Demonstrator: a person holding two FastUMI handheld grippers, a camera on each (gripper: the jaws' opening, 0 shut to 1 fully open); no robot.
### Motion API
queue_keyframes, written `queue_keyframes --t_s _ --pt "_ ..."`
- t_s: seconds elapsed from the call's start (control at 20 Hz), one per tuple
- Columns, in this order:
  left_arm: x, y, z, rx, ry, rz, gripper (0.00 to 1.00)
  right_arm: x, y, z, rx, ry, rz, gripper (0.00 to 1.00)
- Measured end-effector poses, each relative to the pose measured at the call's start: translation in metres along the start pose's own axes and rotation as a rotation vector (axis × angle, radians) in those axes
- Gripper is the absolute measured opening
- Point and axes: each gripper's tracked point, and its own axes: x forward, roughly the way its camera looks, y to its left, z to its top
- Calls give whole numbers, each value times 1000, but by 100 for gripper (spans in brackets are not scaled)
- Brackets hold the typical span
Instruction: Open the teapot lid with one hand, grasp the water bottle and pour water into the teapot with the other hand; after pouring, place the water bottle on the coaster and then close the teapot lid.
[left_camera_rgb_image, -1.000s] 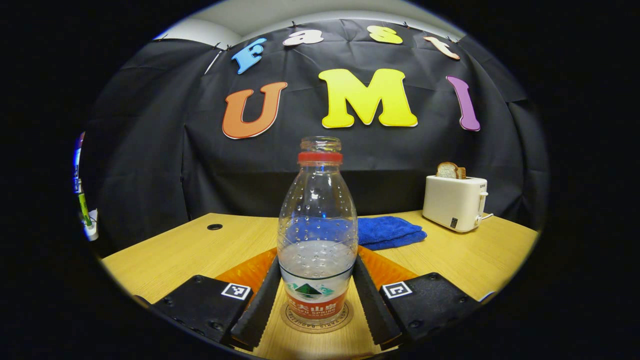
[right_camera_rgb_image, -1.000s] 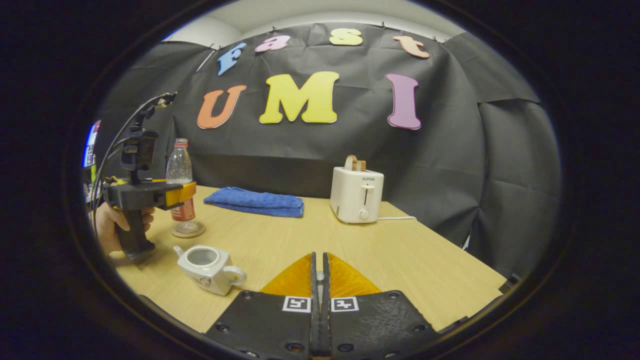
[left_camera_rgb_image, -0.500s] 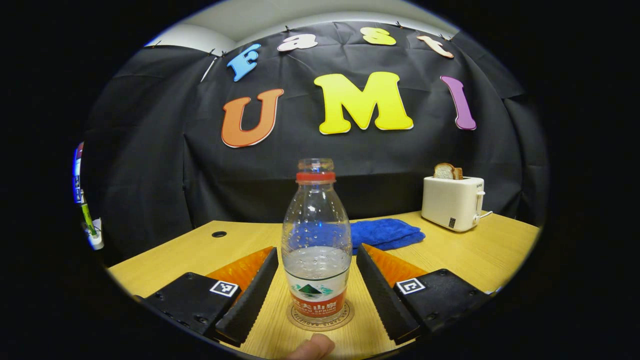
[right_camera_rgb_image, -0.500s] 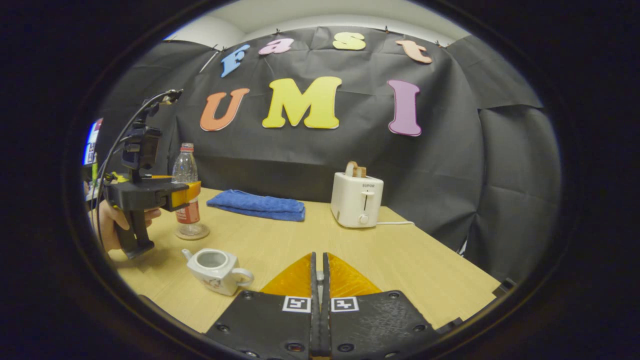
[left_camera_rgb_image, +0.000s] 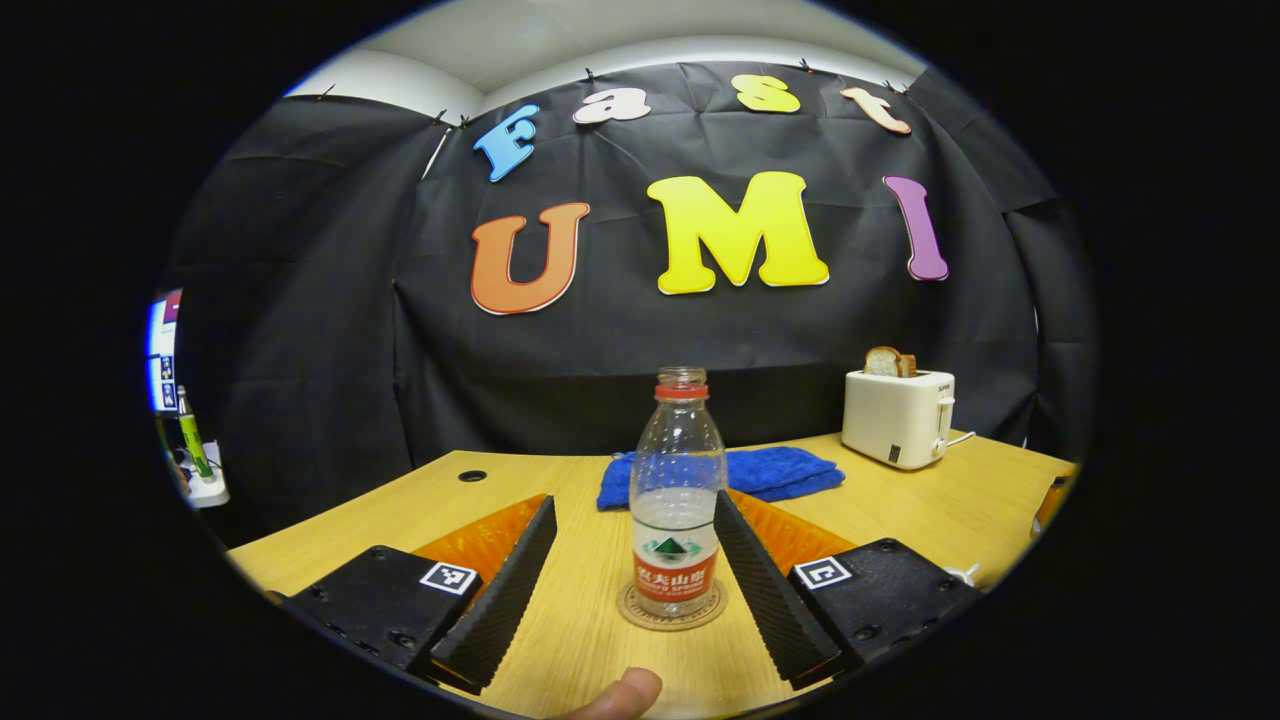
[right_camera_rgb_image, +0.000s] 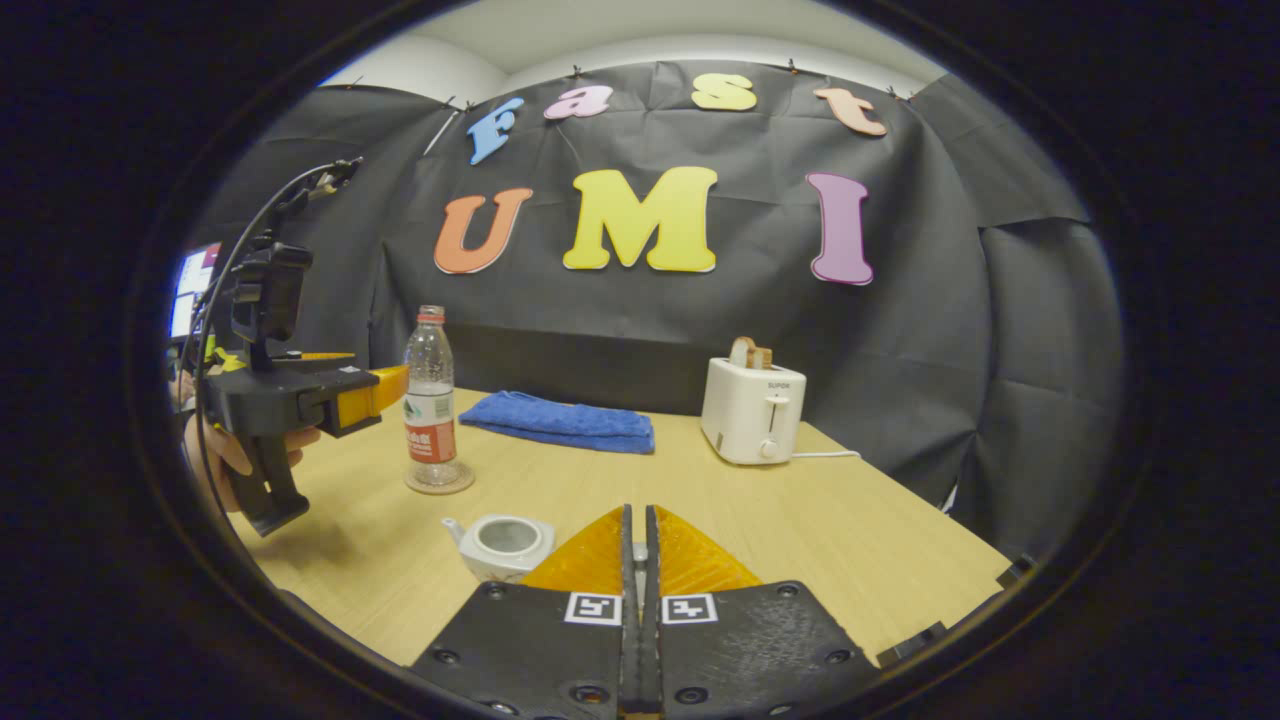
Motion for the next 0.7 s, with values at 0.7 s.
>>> queue_keyframes --t_s 0.7 --pt "-48 44 -12 -20 44 110 99 46 69 0 47 54 187 0"
